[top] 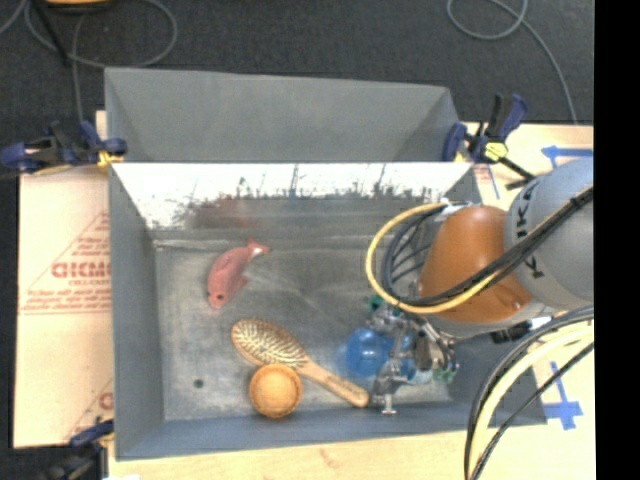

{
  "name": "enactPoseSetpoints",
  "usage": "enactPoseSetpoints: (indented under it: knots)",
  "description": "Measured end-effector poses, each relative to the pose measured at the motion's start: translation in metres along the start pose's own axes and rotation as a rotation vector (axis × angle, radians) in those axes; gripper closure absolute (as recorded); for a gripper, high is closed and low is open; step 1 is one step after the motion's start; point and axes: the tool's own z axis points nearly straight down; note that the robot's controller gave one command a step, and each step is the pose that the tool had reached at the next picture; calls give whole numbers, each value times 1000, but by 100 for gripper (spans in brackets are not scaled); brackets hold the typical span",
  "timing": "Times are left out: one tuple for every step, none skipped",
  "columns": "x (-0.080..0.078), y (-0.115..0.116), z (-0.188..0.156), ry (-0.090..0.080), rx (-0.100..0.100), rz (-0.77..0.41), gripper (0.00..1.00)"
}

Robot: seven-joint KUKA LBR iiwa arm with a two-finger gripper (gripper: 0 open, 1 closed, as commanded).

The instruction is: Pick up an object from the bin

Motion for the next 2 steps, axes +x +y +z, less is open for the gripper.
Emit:
enactPoseSetpoints:
  knots:
    - [0, 0, 0, 0, 0, 0, 100]
    - [3, 0, -10, 13, 0, 0, 100]
